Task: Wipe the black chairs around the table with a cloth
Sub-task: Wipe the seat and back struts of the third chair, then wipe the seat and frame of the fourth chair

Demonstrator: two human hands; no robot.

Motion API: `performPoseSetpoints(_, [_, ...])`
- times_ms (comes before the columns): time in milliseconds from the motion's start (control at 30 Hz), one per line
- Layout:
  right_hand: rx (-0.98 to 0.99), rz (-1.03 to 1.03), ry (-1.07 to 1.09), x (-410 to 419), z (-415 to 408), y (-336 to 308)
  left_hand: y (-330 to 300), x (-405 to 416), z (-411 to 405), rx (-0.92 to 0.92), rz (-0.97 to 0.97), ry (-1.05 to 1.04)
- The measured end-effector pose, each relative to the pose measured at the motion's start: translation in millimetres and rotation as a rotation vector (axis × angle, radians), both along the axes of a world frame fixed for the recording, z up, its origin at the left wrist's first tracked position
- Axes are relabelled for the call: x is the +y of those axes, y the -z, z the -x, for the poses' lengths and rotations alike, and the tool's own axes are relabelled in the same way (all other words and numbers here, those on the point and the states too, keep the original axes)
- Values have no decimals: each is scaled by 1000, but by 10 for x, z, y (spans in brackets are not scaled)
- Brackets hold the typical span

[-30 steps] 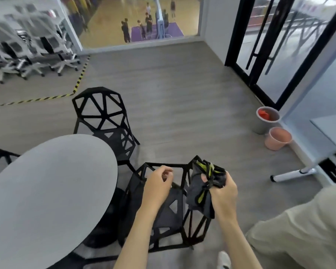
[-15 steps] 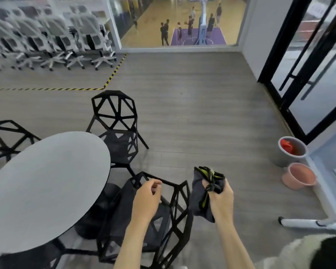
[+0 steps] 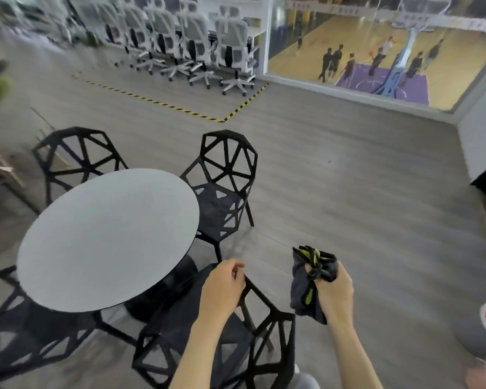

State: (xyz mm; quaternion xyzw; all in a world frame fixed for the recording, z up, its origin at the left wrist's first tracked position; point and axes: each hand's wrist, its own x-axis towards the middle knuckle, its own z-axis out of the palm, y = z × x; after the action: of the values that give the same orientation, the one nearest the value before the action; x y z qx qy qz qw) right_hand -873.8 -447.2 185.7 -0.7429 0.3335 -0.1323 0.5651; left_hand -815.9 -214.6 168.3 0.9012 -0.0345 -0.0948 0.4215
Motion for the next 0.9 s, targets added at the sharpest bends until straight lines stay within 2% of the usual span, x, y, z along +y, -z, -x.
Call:
performPoseSetpoints(267, [92,52,-323,-1052,-1299,158,268,-824,-670,68,-34,-244])
performPoseSetpoints(433, [125,33,-482,-1877,-2240,74,177,-1388,-1306,111,-97,-382])
performPoseSetpoints(733, [31,-343,-526,-2477,-3578,-255,60,-2172,-2551,108,-91,-555])
performPoseSetpoints(900, [86,-509,-708,-2422,-4249,-287,83,-2433,-3225,73,-68,-609])
